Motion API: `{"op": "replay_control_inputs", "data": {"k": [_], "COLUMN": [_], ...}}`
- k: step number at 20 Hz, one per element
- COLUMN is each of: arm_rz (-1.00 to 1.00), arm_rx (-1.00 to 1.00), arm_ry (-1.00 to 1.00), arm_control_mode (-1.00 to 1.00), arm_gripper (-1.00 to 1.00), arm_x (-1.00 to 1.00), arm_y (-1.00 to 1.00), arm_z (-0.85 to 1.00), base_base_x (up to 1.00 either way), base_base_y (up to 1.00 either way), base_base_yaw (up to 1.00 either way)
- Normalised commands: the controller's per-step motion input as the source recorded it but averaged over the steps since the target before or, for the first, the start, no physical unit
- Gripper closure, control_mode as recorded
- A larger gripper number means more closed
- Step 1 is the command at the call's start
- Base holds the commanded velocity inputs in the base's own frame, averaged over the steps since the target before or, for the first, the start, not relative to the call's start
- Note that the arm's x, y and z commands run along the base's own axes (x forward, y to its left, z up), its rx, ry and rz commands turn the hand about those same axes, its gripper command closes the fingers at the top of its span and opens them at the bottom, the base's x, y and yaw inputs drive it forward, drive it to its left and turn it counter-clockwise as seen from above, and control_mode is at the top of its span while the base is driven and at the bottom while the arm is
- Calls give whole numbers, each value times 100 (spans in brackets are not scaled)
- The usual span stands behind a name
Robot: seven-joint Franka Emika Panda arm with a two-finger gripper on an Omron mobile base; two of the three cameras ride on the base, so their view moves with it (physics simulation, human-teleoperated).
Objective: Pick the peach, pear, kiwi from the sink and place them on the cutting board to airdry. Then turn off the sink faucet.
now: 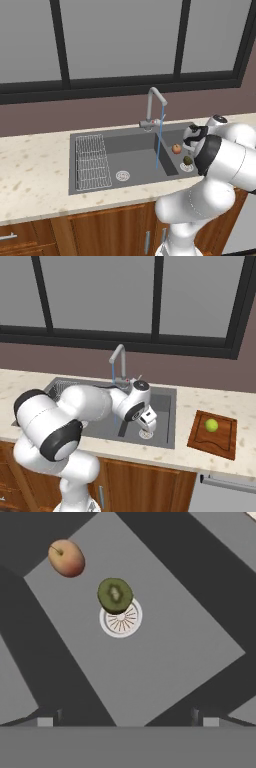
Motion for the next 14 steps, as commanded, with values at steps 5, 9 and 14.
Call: {"op": "replay_control_inputs", "data": {"k": [5, 9, 14], "arm_rz": [0, 0, 0], "arm_rx": [0, 0, 0], "arm_ry": [0, 0, 0], "arm_control_mode": [-100, -100, -100], "arm_gripper": [-100, -100, -100], "arm_x": [14, 13, 16], "arm_y": [0, 0, -3], "arm_z": [-1, -8, -13], "base_base_x": [0, 0, 0], "base_base_y": [0, 0, 0], "base_base_yaw": [0, 0, 0]}}
